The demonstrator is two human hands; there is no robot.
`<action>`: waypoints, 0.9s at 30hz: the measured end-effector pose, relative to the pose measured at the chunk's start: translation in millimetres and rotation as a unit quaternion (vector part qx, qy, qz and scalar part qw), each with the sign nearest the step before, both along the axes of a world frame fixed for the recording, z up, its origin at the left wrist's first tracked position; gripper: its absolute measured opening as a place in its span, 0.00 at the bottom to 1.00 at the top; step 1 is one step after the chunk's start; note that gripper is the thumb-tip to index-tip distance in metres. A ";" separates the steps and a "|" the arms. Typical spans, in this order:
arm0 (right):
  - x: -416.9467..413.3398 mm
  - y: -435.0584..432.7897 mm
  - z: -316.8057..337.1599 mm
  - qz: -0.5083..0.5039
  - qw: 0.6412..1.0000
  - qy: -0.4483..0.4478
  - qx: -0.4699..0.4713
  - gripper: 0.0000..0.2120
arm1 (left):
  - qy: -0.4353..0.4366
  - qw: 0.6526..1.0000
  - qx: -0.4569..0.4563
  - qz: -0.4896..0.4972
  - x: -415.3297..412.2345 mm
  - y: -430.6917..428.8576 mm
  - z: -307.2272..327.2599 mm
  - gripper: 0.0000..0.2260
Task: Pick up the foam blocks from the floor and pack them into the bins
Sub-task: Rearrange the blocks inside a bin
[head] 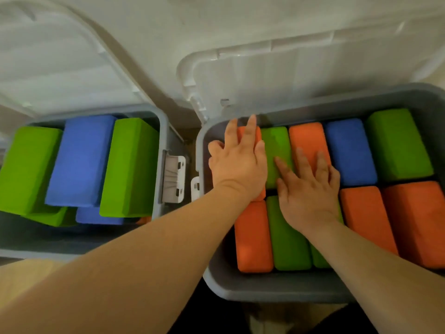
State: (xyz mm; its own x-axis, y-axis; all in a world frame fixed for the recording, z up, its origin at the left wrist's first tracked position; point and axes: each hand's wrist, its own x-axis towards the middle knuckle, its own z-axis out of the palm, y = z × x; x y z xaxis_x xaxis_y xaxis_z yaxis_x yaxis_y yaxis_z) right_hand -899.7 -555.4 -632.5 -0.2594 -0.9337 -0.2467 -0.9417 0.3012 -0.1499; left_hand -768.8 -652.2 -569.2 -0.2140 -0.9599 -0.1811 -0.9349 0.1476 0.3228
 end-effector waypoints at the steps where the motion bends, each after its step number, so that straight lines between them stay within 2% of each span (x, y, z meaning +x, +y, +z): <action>1: 0.3 -1.2 -1.0 -0.001 1.000 0.006 0.002 0.26 | 0.004 1.000 -0.005 -0.002 -0.4 0.4 -3.6 0.26; 10: 5.6 -10.6 -3.8 -0.002 0.999 0.023 -0.033 0.27 | 0.028 0.999 -0.026 -0.003 12.4 -4.9 -18.2 0.26; 14: 5.7 -9.7 -1.4 -0.007 1.000 0.019 -0.015 0.28 | 0.019 1.000 0.012 -0.003 12.0 -5.1 -8.8 0.29; 18: 8.6 -6.1 2.5 -0.003 1.000 0.016 -0.006 0.28 | -0.083 0.991 0.041 -0.099 22.7 5.6 18.1 0.35; 20: 9.1 -7.4 2.9 -0.003 1.000 0.013 -0.008 0.27 | -0.131 0.977 0.023 -0.166 35.3 11.6 31.9 0.36; 22: 11.4 -9.0 3.8 -0.006 1.000 0.012 -0.019 0.27 | -0.153 0.961 0.051 -0.226 48.7 8.1 42.3 0.38; 25: 15.5 -10.1 2.0 -0.008 1.000 0.008 -0.029 0.27 | -0.180 0.945 0.106 -0.253 58.3 -13.8 40.3 0.44; 27: 20.1 -12.4 1.6 -0.005 0.999 0.001 -0.048 0.26 | -0.230 0.929 0.137 -0.256 57.3 -25.6 29.4 0.50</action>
